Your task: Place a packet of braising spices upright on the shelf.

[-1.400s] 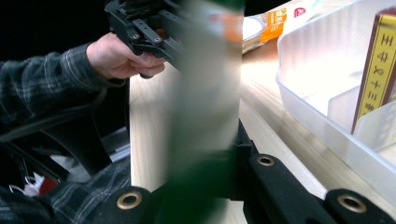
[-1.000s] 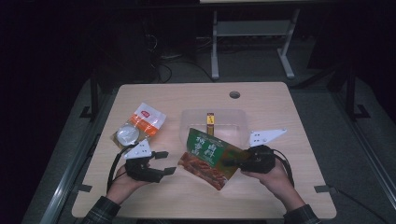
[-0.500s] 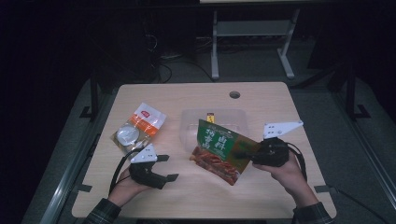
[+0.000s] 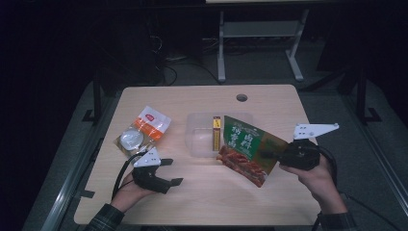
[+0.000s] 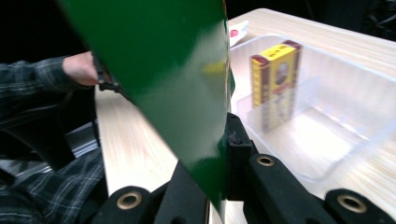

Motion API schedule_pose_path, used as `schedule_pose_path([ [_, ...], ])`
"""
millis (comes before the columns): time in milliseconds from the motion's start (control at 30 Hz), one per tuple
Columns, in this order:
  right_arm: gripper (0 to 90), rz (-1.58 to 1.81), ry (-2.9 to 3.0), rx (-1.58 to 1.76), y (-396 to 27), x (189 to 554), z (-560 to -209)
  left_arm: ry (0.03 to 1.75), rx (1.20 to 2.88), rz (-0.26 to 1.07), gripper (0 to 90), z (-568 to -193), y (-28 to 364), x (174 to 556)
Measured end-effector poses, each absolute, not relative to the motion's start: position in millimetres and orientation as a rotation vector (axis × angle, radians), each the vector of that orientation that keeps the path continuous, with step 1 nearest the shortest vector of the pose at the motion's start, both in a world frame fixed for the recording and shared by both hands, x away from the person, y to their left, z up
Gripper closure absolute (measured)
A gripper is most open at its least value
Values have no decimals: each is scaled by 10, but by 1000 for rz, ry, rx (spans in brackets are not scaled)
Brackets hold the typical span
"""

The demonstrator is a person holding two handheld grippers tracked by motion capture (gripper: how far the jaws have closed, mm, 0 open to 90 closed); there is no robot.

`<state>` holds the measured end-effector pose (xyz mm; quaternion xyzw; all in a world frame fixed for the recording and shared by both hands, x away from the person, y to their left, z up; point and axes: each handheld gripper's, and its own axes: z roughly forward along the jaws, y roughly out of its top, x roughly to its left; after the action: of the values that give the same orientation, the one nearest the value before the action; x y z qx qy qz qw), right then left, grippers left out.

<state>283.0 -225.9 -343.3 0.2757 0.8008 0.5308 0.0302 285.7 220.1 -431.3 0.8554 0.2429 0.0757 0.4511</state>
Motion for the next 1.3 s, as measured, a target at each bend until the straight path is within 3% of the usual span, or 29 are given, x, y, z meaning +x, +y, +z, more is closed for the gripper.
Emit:
schedule_pose_path([
  [400,895,1609,2381,904,-2369,2872,-3326,604,2112,168,187,-4341,2176,2881],
  [1067,895,1618,2197,977,-2259,3313,-3153,598,2133,151,190,-4375,2145,2909],
  [1300,895,1611,2160,982,-2155,3506,-3147,598,2152,168,148,-4386,2130,2918],
])
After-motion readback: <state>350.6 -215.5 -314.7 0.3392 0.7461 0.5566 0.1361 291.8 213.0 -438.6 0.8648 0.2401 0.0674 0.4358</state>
